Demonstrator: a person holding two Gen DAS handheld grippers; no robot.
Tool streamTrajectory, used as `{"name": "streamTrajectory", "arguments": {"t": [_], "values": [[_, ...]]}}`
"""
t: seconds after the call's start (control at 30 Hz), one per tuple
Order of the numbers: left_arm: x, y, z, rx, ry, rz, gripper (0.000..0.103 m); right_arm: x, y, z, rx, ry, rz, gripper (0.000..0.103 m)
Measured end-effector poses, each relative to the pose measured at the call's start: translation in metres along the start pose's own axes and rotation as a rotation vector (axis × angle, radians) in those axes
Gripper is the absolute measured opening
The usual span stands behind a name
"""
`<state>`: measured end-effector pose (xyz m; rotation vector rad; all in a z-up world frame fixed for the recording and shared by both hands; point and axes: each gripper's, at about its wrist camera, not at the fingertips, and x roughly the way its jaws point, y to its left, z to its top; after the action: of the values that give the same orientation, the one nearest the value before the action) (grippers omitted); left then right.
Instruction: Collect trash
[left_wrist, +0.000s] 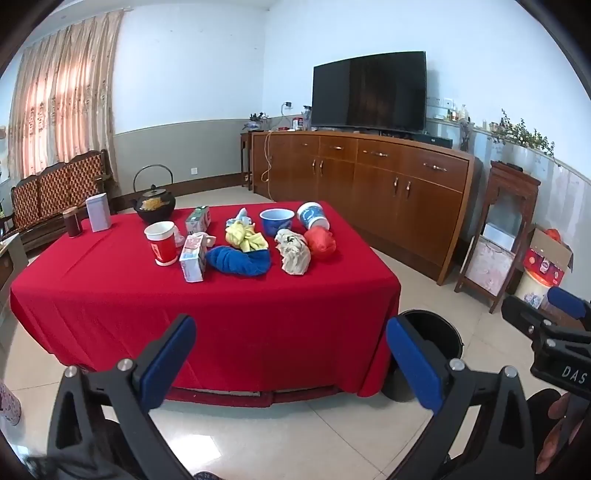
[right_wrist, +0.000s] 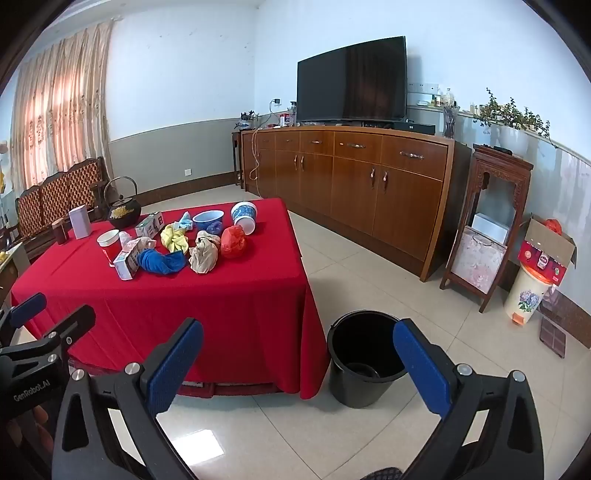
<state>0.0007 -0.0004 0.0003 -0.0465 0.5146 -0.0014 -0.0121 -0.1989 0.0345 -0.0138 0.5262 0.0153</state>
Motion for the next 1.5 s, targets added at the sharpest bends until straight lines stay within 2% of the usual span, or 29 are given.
{"name": "streamTrajectory", "arguments": {"t": [0.23,1.5], "values": [[-0.002,0.014,0.0,-0.033,-0.021,-0.003,0.103,0.002,0.001,0.001,0.001,0.002,-0.001,0.103],[-0.001,0.01,0.0,-0.029,-0.021,0.008,0.103,0.001,0.003,0.0,-0.001,-0.002,0.0,0.103]]}}
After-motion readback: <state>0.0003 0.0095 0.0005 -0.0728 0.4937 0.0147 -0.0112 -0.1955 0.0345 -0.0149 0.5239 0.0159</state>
